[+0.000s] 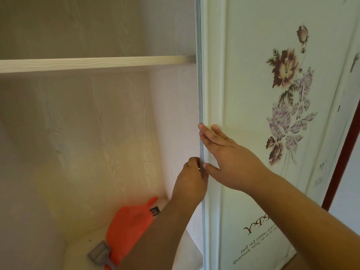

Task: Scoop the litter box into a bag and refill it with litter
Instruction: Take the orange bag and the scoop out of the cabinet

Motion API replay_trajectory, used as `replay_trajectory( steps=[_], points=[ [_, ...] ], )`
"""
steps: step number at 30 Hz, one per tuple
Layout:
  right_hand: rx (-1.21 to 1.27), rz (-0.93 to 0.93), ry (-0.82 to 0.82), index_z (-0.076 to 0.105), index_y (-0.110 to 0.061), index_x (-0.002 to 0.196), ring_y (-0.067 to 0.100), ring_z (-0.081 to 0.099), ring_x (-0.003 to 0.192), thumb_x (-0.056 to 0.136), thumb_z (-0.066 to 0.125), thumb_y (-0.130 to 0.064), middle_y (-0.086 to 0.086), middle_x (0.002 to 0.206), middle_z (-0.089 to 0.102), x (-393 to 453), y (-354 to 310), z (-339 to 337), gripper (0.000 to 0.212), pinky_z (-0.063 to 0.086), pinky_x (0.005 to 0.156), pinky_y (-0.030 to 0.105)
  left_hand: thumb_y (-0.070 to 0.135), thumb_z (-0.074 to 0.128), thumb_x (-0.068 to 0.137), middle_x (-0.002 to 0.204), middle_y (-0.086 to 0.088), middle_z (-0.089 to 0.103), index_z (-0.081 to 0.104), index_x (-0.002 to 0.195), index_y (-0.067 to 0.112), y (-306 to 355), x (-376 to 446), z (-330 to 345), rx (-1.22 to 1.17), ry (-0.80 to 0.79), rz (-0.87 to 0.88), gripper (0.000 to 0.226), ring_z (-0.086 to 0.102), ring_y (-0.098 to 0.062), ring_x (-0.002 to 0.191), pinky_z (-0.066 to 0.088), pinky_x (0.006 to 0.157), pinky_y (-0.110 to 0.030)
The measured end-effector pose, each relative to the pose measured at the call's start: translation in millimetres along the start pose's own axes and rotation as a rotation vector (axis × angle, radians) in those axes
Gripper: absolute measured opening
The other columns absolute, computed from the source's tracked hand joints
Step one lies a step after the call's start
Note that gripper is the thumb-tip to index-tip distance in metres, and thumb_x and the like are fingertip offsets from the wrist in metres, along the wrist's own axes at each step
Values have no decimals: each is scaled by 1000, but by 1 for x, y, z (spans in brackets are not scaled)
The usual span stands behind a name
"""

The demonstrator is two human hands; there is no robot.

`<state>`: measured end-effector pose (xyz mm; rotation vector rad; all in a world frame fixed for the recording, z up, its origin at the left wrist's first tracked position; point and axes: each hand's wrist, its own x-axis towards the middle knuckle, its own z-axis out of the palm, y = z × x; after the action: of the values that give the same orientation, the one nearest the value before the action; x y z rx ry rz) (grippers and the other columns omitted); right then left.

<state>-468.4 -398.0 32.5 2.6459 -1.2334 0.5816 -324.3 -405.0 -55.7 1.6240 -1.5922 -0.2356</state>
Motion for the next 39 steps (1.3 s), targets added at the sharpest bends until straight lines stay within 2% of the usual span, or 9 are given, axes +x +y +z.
replay_trajectory(
  steps=[5, 13, 20, 23, 27, 33, 39],
  points=[
    [-1, 10, 2, -2, -31, 162, 2, -17, 152, 101, 50, -44, -30, 158, -31, 1, 16, 3, 82, 33, 118, 32, 31, 52, 105, 120, -1, 64, 51, 130, 17, 6, 7, 12, 6, 1, 8, 28, 65, -16, 103, 53, 87, -27],
    [9, 19, 1, -3, -31, 162, 2, -16, 153, 101, 52, -42, -31, 159, -29, 2, 37, 3, 83, 36, 118, 34, 34, 49, 106, 120, 0, 64, 51, 131, 18, 14, 17, 29, 1, 2, 19, 30, 65, -16, 102, 56, 88, -31],
    [33, 24, 0, -2, -31, 162, 1, -17, 152, 101, 53, -41, -33, 158, -29, 3, 53, 5, 83, 32, 120, 32, 32, 51, 105, 119, -1, 63, 51, 130, 15, 22, 25, 40, -1, -8, 36, 30, 65, -18, 104, 55, 89, -32],
    [30, 27, -2, -1, -32, 162, 0, -17, 152, 100, 53, -41, -34, 157, -30, 4, 60, 6, 83, 31, 119, 31, 35, 50, 105, 110, -2, 66, 53, 127, 16, 25, 29, 46, 0, -14, 20, 29, 67, -19, 94, 58, 85, -34],
    [35, 39, 3, -3, -33, 162, 0, -18, 151, 101, 54, -41, -34, 157, -31, 5, 65, 8, 84, 28, 119, 30, 34, 52, 104, 104, -2, 66, 53, 124, 17, 27, 34, 52, 12, -21, 11, 26, 66, -19, 88, 54, 76, -28],
    [53, 48, -2, -3, -33, 162, 1, -18, 152, 100, 55, -40, -33, 158, -29, 6, 71, 9, 85, 24, 120, 31, 39, 50, 105, 110, 0, 66, 53, 129, 18, 31, 36, 55, 36, -27, 3, 32, 67, -18, 95, 58, 89, -33],
    [61, 45, 1, -5, -34, 162, 1, -19, 151, 101, 54, -42, -32, 158, -29, 6, 72, 9, 84, 23, 121, 31, 40, 51, 105, 108, 1, 66, 53, 128, 19, 31, 37, 55, 37, -23, -3, 31, 67, -16, 92, 58, 87, -31]
  ],
)
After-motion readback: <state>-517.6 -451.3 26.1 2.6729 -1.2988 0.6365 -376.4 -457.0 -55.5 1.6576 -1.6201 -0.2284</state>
